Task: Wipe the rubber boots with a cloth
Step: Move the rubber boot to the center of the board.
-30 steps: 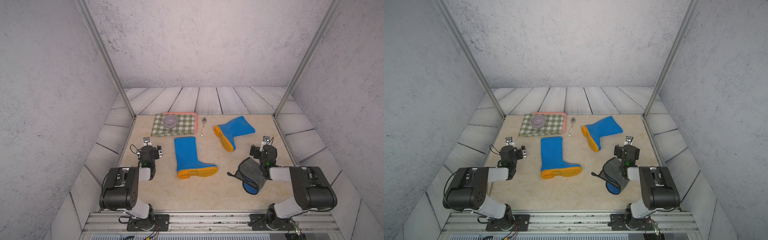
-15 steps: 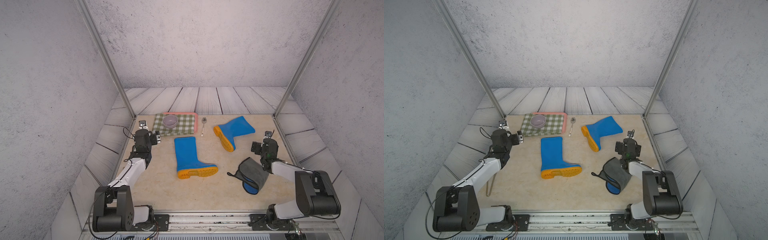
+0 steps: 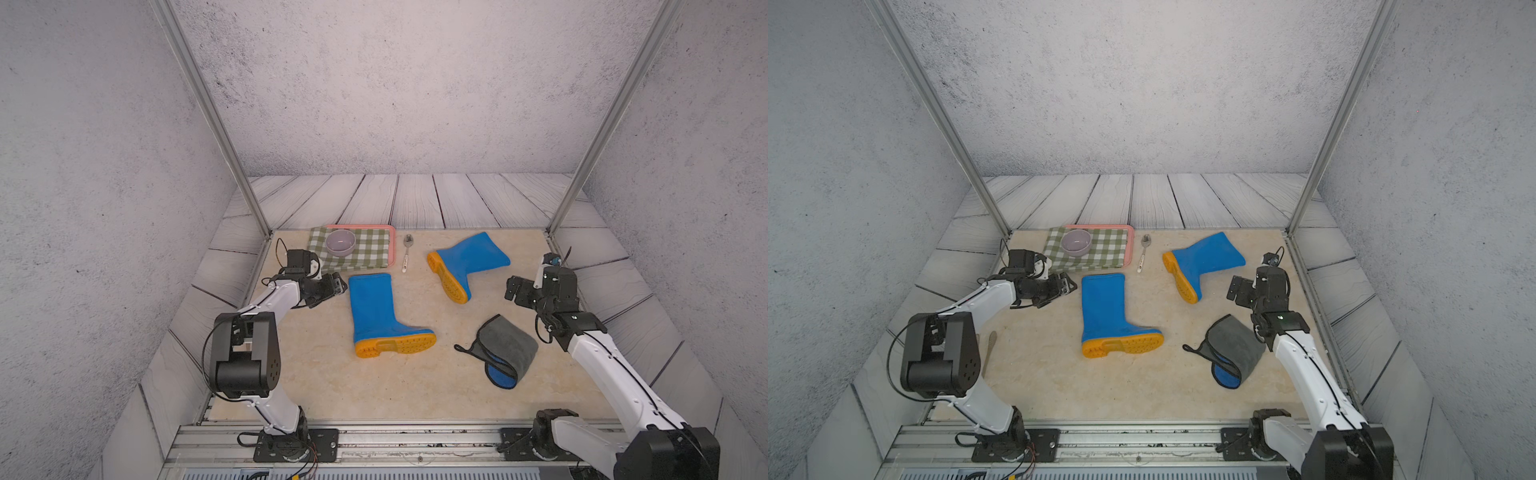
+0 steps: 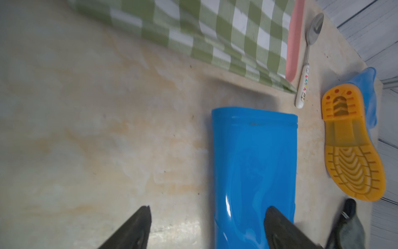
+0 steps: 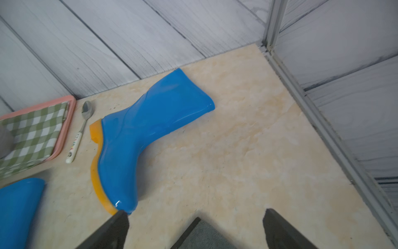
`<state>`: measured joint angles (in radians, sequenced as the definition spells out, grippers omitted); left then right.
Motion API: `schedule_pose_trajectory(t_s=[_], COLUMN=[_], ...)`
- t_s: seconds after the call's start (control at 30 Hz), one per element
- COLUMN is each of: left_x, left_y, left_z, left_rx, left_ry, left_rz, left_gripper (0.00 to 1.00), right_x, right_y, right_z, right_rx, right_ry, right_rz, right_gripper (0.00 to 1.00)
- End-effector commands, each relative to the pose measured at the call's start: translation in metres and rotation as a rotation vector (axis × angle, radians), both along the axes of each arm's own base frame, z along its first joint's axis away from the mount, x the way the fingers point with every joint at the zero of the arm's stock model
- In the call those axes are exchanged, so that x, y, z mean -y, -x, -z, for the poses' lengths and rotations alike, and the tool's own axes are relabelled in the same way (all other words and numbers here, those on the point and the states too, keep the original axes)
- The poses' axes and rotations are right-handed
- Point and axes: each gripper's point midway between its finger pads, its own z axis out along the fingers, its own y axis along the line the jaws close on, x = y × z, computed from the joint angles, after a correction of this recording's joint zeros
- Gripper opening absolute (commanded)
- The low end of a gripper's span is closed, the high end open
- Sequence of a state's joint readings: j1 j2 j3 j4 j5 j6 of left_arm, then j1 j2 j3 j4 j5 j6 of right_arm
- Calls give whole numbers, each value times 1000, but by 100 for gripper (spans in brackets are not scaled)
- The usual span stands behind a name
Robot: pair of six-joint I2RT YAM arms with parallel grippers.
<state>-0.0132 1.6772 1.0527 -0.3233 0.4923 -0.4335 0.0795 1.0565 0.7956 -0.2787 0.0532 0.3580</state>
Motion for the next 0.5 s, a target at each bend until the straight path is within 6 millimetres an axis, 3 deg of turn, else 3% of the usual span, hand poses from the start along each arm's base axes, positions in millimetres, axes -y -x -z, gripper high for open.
schedule_pose_trajectory(t_s=[0.0,0.17,0.47], left_x=[23,31,53], left_y=[19,26,74], left_z=[1,19,48], left_rx=[-86,-139,-257], left_ry=[184,234,208], left_rz=[-6,-31,-2], left_gripper=[85,81,79], right_x=[-24,-32,-33], right_y=[29,52,86], right_z=[11,18,27], right_rx=[-105,-126,-139], right_ry=[-108,-135,-159], right_rz=[-91,-124,-128], right_gripper=[99,100,100])
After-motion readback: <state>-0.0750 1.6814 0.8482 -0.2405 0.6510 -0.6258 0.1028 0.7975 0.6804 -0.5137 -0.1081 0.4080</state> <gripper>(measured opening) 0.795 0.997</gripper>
